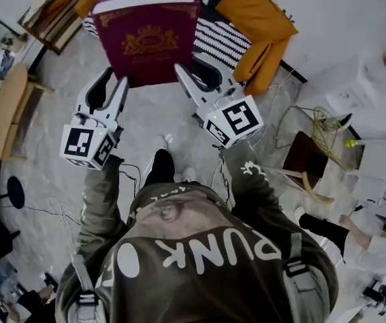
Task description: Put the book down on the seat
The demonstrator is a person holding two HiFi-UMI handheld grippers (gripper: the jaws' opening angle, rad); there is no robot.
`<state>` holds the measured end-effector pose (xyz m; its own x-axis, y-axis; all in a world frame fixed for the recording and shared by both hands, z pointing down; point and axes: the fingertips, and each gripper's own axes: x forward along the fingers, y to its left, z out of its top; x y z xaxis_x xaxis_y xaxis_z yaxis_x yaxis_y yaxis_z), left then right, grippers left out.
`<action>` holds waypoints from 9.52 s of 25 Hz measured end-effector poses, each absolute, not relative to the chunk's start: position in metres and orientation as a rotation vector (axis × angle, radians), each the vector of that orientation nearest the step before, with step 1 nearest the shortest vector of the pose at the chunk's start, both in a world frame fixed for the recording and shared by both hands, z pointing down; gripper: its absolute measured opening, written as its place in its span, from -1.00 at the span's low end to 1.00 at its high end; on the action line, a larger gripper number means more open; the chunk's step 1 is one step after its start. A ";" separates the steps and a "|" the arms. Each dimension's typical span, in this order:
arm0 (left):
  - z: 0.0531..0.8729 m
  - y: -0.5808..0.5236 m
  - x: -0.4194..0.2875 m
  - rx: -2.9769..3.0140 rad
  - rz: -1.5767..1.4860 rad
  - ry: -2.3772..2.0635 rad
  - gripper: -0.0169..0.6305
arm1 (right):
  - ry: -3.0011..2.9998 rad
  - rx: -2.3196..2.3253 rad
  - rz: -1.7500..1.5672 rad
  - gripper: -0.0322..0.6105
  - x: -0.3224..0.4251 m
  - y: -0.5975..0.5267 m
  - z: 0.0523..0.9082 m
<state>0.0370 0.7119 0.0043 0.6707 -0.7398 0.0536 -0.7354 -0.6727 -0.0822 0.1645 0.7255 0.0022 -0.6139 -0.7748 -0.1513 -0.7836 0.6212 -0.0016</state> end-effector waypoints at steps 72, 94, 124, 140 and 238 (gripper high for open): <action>0.039 0.103 -0.037 -2.804 -0.172 1.459 -0.47 | 2.807 -1.152 -0.026 -0.54 0.091 0.098 0.032; 0.142 -0.132 -0.104 -2.982 -0.226 1.483 -0.47 | 2.900 -1.262 -0.243 -0.54 0.022 -0.135 0.128; 0.552 -0.310 -0.133 -3.211 -0.649 1.594 -0.47 | 2.987 -1.387 -0.850 -0.54 -0.010 -0.321 0.538; 0.673 -0.319 -0.140 -3.222 -0.826 1.576 -0.47 | 2.999 -1.445 -1.006 -0.53 -0.019 -0.335 0.660; -0.009 0.390 -0.146 -2.625 -0.047 1.382 -0.94 | 2.765 -1.404 0.270 -0.87 -0.023 0.387 -0.005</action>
<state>-0.1457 0.3897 -0.0092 0.5689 -0.8207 -0.0532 -0.8152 -0.5543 -0.1681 -0.0235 0.3871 -0.0053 -0.5928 -0.7985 -0.1043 -0.8036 0.5782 0.1407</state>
